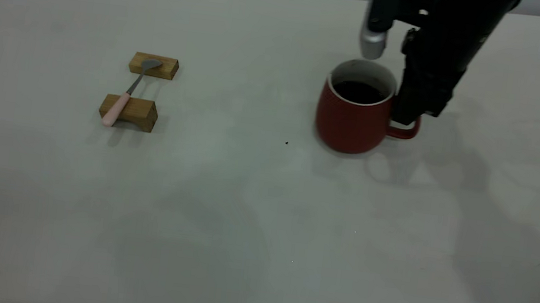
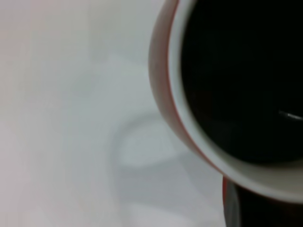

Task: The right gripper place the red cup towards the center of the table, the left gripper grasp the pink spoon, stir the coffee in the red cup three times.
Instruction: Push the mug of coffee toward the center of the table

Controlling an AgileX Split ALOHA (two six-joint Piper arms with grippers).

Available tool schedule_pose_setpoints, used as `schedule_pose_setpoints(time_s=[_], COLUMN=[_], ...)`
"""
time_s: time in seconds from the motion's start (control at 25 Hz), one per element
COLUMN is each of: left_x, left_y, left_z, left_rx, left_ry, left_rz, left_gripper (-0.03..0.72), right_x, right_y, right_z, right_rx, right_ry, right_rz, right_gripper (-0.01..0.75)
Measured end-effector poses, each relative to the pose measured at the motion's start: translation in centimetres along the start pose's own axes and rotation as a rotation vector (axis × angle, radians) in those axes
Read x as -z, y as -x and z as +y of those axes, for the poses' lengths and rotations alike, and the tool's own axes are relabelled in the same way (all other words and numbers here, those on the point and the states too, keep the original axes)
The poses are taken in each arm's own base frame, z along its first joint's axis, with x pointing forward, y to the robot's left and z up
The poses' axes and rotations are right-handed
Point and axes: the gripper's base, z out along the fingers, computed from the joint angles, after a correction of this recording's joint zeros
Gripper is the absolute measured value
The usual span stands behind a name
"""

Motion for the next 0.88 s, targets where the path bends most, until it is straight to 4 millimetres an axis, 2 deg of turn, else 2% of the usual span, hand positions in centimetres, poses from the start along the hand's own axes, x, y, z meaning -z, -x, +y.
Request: schedule_pose_setpoints(time_s=[0.44, 0.68, 0.8, 0.88], left_x=[0.0, 0.0, 0.0, 0.0], left_y=[0.0, 0.0, 0.0, 0.0], left_z=[0.0, 0.0, 0.0, 0.0], left_rx=[0.000, 0.000, 0.000, 0.000], left_ry=[0.000, 0.000, 0.000, 0.000], left_rz=[0.000, 0.000, 0.000, 0.000], left_gripper=[0.550, 0.550, 0.550, 0.550], right_x=[-0.9, -1.0, -1.0, -1.0], right_y=[5.1, 5.5, 5.5, 5.5], right_z=[2.6, 2.8, 2.8, 2.8], right_rx=[0.013, -0.033, -0.062, -0.073], right_ry=[-0.036, -0.038, -0.039, -0.044], right_rz=[-0.038, -0.044, -0.045, -0.047], right_gripper=[0.179, 0.191, 0.242, 0.312])
